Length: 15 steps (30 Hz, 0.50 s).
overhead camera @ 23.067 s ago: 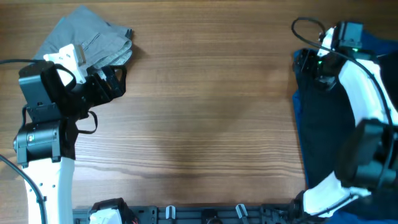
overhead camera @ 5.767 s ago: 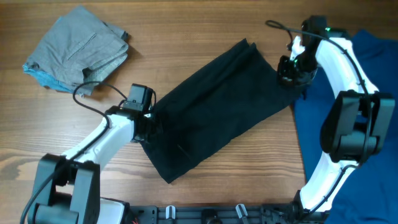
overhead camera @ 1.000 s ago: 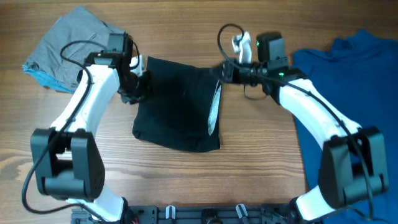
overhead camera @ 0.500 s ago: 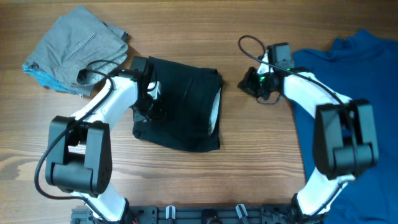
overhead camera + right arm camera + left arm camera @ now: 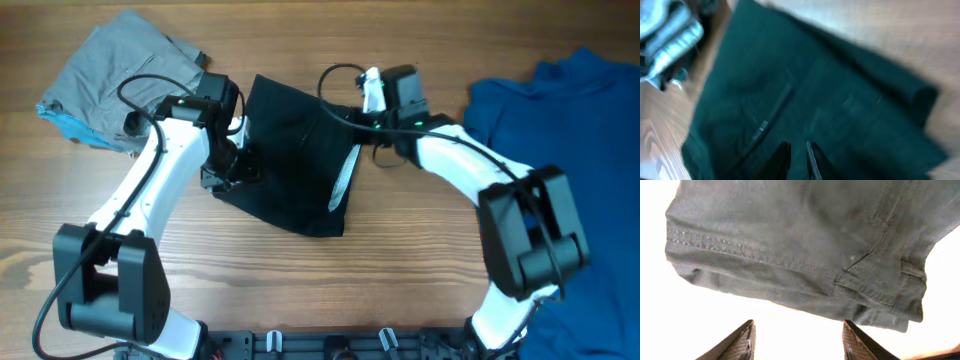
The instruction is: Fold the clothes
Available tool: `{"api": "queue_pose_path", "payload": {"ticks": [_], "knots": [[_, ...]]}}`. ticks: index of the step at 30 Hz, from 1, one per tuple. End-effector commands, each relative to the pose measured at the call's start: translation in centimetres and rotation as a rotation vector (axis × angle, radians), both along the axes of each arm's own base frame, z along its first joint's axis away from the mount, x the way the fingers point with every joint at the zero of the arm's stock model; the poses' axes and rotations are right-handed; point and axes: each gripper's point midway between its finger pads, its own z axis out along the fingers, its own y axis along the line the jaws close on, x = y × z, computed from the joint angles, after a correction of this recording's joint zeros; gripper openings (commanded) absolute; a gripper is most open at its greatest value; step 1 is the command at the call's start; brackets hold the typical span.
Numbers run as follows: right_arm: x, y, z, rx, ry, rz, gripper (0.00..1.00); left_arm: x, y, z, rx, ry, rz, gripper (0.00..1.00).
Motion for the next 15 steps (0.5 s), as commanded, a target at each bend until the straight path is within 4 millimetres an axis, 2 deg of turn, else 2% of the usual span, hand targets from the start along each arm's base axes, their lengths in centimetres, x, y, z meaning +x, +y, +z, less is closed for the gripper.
{"api": "queue_pose_path", "payload": {"ticks": [1,2,3,6,7,10,11,13,14,15], "knots": [[-0.9,-1.9,-4.1,-0.012,0.214,-0.152,0.09,-1.8,1.4,-2.6,0.065,0.064,0.071,0.43],[-1.6,-3.2,-5.1,-0.016,0.322,-0.238,0.05,-2.5,2.1,-4.0,0.103,0.08,0.12,0.34],[-2.8,-4.6,-5.7,-0.01,0.427,-0.278,0.04,-3.6,2.4,-6.7,0.117,0.089,0.196,0.18],[-5.0,-7.0,-6.7,-0.085,0.54,-0.325,0.05,-4.0,3.1,-9.5,0.133,0.053,0.282,0.09],[-6.0,-7.6,-6.6,-0.122,0.572,-0.341,0.04,-2.3,4.0,-10.5,0.152,-0.042,0.339,0.05],[-6.1,-7.3,-4.2,-0.112,0.529,-0.322,0.05,3.4,3.1,-9.5,0.042,-0.263,0.36,0.04],[-5.8,-7.2,-2.4,-0.113,0.46,-0.275,0.05,6.1,2.1,-8.3,-0.03,-0.371,0.358,0.04],[-5.0,-6.8,-0.2,-0.123,0.313,-0.158,0.09,8.5,1.1,-6.8,-0.098,-0.468,0.351,0.04],[-4.1,-6.2,1.0,-0.142,0.174,-0.051,0.17,9.7,0.7,-5.6,-0.124,-0.503,0.346,0.07],[-3.2,-6.0,1.5,-0.151,0.095,-0.004,0.23,10.0,0.5,-5.0,-0.134,-0.497,0.338,0.12]]}}
